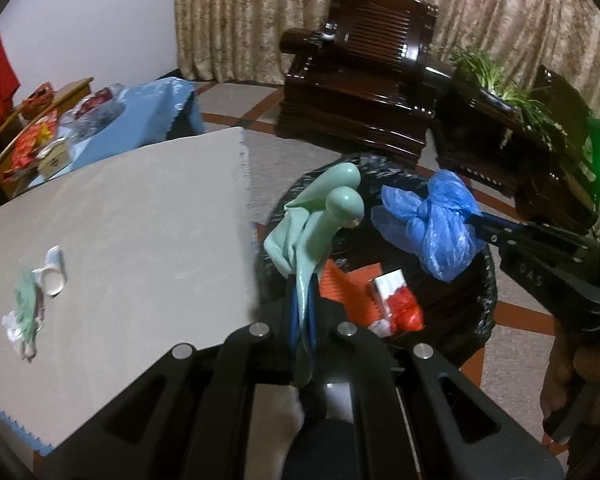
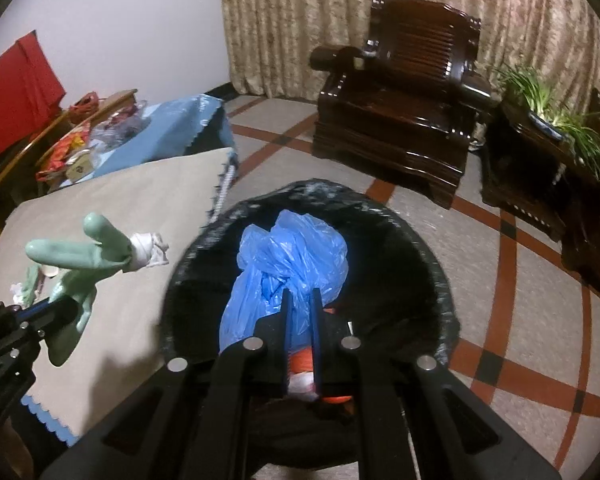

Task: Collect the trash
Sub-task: 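Carry the blue bag and green glove over the black bin, then open both grippers to drop the bag and glove into the bin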

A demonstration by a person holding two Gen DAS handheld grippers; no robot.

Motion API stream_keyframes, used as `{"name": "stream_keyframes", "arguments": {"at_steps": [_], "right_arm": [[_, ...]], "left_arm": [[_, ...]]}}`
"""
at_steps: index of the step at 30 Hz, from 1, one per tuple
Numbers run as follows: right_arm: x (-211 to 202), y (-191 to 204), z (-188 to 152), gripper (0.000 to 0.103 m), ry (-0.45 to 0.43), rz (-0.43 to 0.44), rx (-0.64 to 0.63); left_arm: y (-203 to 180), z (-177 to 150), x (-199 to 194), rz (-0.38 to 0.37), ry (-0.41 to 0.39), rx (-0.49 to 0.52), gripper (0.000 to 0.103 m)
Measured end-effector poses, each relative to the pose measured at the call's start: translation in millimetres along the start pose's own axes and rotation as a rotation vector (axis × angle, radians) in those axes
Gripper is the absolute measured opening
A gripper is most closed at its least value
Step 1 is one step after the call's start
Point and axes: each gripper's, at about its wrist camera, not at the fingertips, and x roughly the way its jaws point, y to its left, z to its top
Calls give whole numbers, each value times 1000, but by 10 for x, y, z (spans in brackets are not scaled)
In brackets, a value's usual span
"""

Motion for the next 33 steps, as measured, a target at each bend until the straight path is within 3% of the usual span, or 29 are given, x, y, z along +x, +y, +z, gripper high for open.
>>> {"name": "stream_keyframes", "arguments": {"at_steps": [6, 8, 10, 15, 19, 22, 29, 33], "right_arm": [[227, -187, 70, 8, 17, -18, 7], [364, -217, 74, 15, 35, -23, -2], [543, -274, 34, 34, 70, -14, 13], [673, -388, -192, 36, 104, -29, 63], [650, -439, -375, 36, 129, -27, 92], [552, -398, -438, 36, 128, -33, 93], [182, -114, -392, 36, 82, -14, 110], [-8, 221, -355, 44, 48, 16, 90]], "left_arm": [[-262, 55, 374, -30, 34, 21, 5], [-338, 47, 604, -57, 78, 49, 15], [-366, 16, 768, -40, 101, 58, 35], [-219, -142, 942, -31, 147, 48, 37], [-66, -242, 922, -13, 163, 24, 39], [72, -288, 849, 14, 151, -1, 56], [388, -351, 497, 43, 109, -14, 57], [663, -402, 198, 73, 65, -30, 67]]}}
